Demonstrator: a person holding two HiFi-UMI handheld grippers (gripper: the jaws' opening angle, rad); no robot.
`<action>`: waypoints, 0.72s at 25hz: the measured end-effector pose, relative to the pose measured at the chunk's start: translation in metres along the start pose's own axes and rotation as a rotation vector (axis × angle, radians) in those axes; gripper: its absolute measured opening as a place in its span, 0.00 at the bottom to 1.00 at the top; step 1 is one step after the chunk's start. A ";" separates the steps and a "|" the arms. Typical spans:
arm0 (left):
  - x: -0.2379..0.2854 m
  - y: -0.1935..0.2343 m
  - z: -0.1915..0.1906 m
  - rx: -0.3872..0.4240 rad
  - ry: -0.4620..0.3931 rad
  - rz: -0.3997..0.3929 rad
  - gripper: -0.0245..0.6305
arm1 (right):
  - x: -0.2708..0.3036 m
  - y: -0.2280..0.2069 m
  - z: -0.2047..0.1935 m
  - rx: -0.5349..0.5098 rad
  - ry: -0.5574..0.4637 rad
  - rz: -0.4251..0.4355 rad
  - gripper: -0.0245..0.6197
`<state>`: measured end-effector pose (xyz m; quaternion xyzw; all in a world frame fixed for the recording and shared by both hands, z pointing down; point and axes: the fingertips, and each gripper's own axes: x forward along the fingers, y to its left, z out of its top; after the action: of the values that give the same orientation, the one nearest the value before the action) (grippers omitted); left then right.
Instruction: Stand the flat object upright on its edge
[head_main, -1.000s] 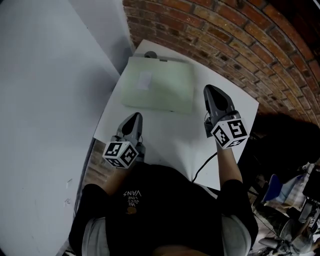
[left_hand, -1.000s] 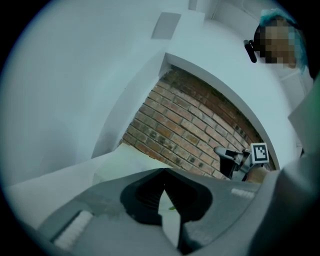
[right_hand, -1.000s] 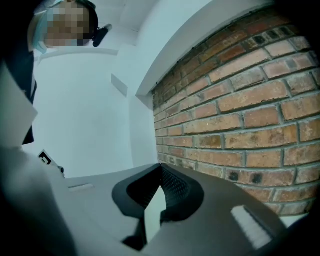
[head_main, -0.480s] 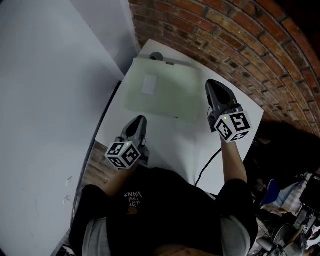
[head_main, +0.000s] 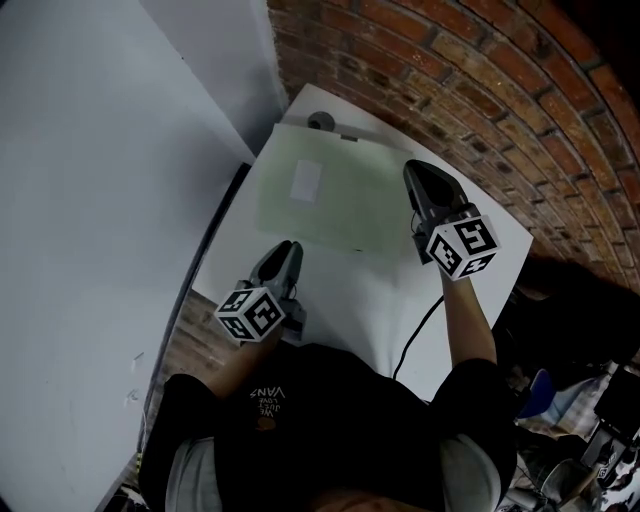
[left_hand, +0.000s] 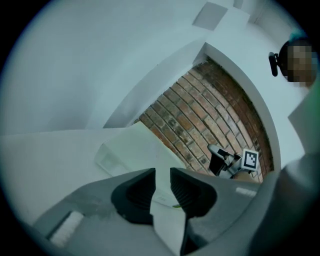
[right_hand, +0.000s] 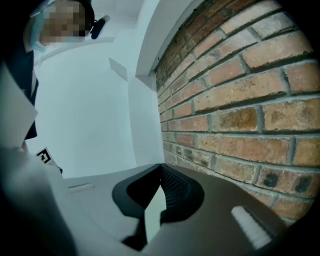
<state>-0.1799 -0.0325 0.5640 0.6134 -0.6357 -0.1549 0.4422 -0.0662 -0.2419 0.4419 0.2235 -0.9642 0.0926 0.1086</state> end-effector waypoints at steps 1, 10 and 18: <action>0.002 0.001 -0.002 -0.024 0.005 -0.004 0.16 | 0.003 -0.002 -0.001 0.002 0.007 0.009 0.04; 0.012 0.012 -0.015 -0.163 0.046 0.017 0.33 | 0.031 -0.014 -0.011 -0.007 0.096 0.054 0.18; 0.017 0.022 -0.020 -0.252 0.060 0.054 0.46 | 0.062 -0.004 -0.033 -0.090 0.242 0.172 0.33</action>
<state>-0.1765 -0.0369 0.5982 0.5400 -0.6140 -0.2034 0.5385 -0.1128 -0.2636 0.4893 0.1222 -0.9629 0.0845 0.2253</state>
